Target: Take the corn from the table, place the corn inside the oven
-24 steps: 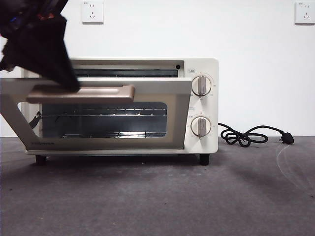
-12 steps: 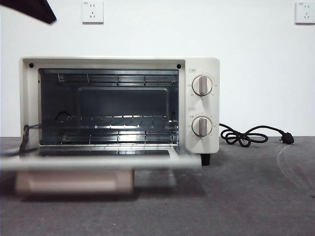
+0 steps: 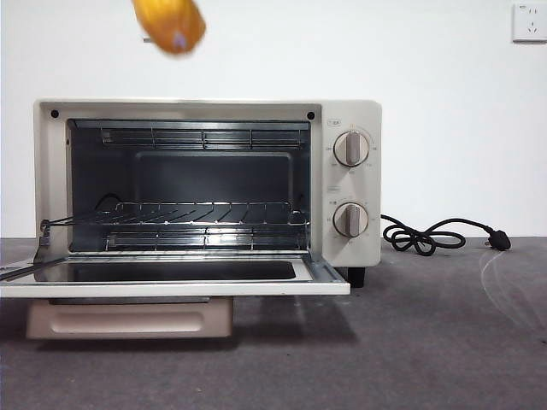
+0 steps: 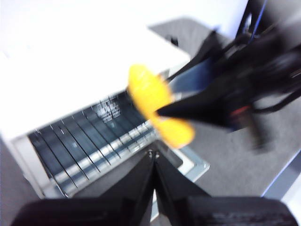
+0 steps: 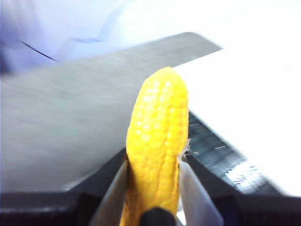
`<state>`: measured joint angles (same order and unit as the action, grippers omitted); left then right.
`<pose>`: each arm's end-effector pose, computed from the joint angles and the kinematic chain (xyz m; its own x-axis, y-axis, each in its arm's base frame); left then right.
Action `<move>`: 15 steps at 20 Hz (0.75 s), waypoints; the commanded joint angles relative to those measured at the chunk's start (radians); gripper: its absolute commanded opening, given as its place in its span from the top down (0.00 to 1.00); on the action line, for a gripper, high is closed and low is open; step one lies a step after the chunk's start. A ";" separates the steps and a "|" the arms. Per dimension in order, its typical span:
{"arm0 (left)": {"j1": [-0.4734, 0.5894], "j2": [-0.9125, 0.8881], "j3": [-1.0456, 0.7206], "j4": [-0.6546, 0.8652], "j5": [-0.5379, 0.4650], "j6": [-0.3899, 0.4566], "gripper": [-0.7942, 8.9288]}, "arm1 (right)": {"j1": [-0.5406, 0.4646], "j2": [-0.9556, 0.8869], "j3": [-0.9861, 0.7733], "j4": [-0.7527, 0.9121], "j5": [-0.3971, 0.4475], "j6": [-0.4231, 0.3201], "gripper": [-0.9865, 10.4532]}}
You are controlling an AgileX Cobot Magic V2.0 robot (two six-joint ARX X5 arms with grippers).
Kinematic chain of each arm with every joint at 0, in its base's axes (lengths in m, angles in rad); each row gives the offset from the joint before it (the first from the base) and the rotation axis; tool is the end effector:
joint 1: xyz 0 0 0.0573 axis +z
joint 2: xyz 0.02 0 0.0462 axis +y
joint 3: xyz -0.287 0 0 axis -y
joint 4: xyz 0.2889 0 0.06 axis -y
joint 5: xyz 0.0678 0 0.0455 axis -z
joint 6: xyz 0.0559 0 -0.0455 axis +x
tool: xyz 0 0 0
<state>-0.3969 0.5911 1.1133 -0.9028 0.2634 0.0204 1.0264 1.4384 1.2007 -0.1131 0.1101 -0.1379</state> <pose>0.1006 -0.0580 0.4143 0.7261 -0.5866 -0.3587 0.6030 0.7939 -0.0778 0.2087 0.3329 0.3359 0.5774 0.7416 -0.3416 -0.8137 0.5569 -0.1665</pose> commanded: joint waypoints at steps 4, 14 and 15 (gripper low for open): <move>-0.003 -0.037 0.096 -0.048 -0.006 -0.013 0.92 | 0.002 0.132 0.001 0.095 0.081 -0.261 0.92; -0.003 -0.037 0.151 -0.107 -0.089 -0.012 0.92 | 0.002 0.332 0.002 0.211 0.236 -0.631 0.92; -0.003 -0.036 0.151 -0.116 -0.103 -0.012 0.92 | 0.002 0.348 0.002 0.224 0.259 -0.668 0.92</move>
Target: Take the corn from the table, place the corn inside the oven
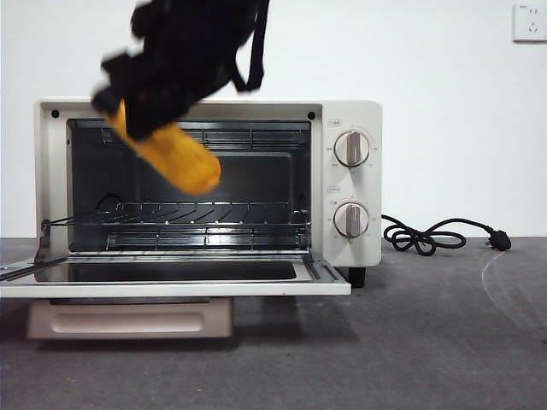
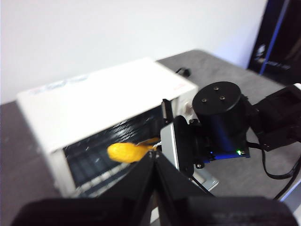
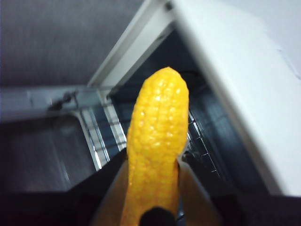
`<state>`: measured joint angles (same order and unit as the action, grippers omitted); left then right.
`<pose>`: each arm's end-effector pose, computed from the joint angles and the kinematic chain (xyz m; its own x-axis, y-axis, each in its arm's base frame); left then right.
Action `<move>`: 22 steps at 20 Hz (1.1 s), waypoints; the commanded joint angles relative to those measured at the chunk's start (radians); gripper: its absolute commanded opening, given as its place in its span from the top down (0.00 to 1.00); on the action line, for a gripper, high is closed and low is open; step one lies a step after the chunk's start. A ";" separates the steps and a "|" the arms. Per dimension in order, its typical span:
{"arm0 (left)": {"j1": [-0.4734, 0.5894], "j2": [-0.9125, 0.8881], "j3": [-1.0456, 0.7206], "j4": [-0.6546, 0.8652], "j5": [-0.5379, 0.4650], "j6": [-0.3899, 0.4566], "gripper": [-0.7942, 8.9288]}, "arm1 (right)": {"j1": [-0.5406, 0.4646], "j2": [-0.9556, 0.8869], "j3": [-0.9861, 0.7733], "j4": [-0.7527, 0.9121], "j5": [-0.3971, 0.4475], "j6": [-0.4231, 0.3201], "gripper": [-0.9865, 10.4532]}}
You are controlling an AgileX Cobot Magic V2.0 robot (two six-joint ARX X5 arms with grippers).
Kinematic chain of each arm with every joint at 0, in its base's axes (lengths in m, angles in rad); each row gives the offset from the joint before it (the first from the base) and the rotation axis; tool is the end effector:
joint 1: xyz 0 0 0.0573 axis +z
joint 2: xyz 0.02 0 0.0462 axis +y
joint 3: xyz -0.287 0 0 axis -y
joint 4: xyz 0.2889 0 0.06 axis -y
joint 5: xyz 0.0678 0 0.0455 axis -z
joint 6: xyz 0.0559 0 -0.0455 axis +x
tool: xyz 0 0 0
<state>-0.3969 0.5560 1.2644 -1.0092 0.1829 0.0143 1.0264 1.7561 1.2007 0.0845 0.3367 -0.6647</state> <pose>0.0642 -0.0379 0.4521 0.7959 -0.5308 -0.2913 0.5442 0.8380 -0.0402 0.2527 0.3817 0.2295 0.7182 0.5484 -0.4282 -0.6604 0.3436 -0.6677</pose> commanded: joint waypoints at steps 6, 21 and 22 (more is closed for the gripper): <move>-0.003 -0.001 0.000 -0.025 -0.054 -0.002 0.92 | 0.000 0.114 0.002 0.134 0.155 -0.368 0.92; -0.003 0.000 0.000 -0.027 -0.054 -0.002 0.92 | -0.067 0.201 0.002 0.246 0.277 -0.518 0.75; -0.003 0.000 0.000 -0.032 -0.054 -0.002 0.92 | -0.066 0.201 0.002 0.246 0.277 -0.515 0.71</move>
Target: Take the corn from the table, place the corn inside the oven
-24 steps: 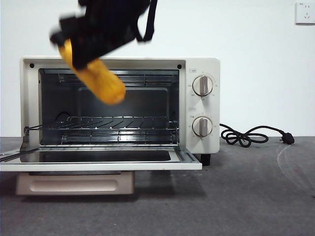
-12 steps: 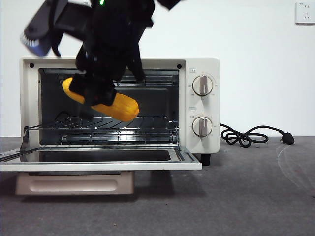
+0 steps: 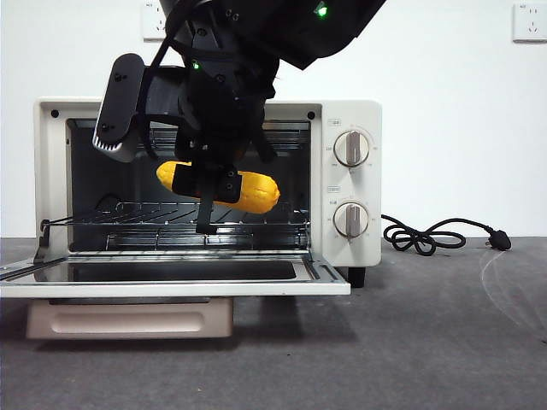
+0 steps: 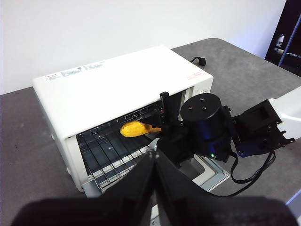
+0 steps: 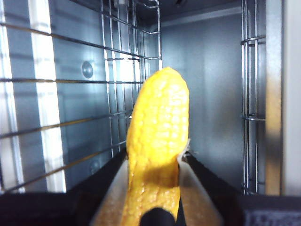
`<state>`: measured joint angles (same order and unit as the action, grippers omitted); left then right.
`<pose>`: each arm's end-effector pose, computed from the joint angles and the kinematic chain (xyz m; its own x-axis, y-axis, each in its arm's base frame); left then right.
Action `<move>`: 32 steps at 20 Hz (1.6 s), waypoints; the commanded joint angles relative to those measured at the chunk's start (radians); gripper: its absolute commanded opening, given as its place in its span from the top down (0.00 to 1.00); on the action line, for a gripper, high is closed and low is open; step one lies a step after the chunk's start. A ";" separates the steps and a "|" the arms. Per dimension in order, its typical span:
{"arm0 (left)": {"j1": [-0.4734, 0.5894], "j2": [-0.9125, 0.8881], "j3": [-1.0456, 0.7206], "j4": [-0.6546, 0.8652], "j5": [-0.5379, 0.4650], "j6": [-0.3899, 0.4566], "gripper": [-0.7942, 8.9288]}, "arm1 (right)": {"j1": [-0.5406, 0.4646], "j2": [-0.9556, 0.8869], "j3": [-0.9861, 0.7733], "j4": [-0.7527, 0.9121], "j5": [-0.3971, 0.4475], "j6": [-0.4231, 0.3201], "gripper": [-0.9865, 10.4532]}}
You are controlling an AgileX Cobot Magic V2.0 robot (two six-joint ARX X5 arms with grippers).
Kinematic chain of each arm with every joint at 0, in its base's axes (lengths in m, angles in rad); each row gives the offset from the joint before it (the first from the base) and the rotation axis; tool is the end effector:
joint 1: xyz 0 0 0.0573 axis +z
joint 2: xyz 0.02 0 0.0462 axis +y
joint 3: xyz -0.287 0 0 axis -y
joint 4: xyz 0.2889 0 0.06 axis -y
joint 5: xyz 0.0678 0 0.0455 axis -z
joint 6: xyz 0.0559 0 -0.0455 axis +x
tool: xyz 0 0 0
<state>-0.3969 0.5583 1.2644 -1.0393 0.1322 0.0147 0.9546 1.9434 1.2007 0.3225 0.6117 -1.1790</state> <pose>0.0653 -0.0354 0.4484 0.8130 -0.4837 -0.3242 0.5025 0.8641 -0.0292 0.3045 0.3744 0.1733 0.9006 0.2781 -0.3340 -0.3573 0.0364 -0.9333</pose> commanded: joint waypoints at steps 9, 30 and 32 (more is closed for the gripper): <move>-0.003 -0.002 0.000 -0.026 -0.004 -0.002 0.92 | 0.017 0.014 0.002 0.019 0.043 0.065 0.63; 0.025 0.226 0.000 0.122 -0.264 0.147 0.93 | 0.422 -0.187 0.003 -0.409 0.293 0.515 0.89; 0.058 0.257 -0.002 0.132 -0.249 0.147 0.93 | 0.431 -0.280 0.003 -0.635 0.191 0.684 0.91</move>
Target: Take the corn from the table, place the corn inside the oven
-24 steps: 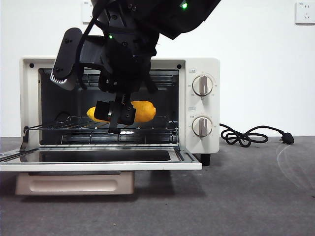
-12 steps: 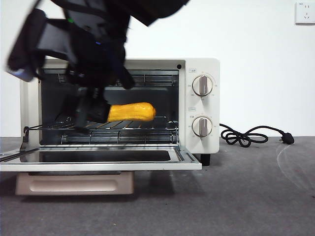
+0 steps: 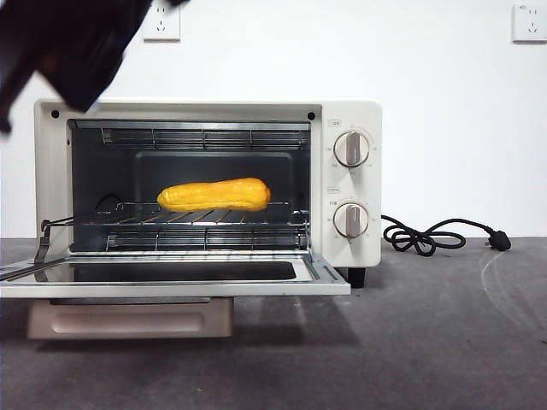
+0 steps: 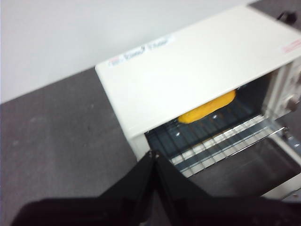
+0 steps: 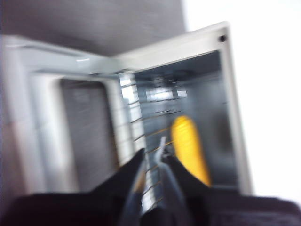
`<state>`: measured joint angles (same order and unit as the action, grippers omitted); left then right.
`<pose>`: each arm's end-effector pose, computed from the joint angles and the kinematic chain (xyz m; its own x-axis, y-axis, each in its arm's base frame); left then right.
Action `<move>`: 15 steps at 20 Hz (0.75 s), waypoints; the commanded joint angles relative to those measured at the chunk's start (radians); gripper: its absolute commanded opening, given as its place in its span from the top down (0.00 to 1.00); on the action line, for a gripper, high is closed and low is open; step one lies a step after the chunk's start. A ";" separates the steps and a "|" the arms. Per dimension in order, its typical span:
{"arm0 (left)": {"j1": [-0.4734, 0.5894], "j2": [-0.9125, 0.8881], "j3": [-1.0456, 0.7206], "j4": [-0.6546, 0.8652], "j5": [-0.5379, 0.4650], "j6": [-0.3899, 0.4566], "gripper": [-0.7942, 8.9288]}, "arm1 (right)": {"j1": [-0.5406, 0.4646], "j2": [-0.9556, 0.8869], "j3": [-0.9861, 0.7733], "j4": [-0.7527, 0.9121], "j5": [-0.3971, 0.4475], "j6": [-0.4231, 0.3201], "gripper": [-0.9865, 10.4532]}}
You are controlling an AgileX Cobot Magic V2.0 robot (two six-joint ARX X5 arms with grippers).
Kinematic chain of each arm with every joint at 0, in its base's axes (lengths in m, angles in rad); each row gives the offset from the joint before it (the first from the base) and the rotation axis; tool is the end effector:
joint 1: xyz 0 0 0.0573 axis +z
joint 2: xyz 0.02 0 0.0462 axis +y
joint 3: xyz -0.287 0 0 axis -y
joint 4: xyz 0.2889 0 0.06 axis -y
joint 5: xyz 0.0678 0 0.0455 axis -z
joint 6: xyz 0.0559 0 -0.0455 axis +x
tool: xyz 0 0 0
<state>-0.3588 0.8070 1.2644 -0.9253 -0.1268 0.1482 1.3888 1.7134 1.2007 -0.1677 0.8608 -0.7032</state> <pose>0.1562 -0.0510 0.4366 0.8734 -0.1925 -0.4474 0.3023 0.9344 0.1882 0.1183 0.4083 0.2326 0.8375 0.3611 -0.4101 -0.4812 0.1321 -0.8666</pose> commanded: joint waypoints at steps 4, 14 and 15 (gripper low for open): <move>0.083 0.016 -0.027 0.045 0.118 0.009 0.93 | -0.040 -0.187 0.003 -0.397 -0.309 0.432 0.92; 0.448 0.027 -0.376 0.056 0.622 -0.032 0.93 | -0.451 -0.529 0.003 -0.743 -0.773 0.619 0.92; 0.493 0.047 -0.412 0.056 0.676 -0.034 0.93 | -0.518 -0.547 0.003 -0.776 -0.824 0.621 0.92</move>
<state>0.1272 0.8555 0.8566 -0.8757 0.5301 0.1215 0.8810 1.1618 1.2022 -0.9470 0.0429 -0.1001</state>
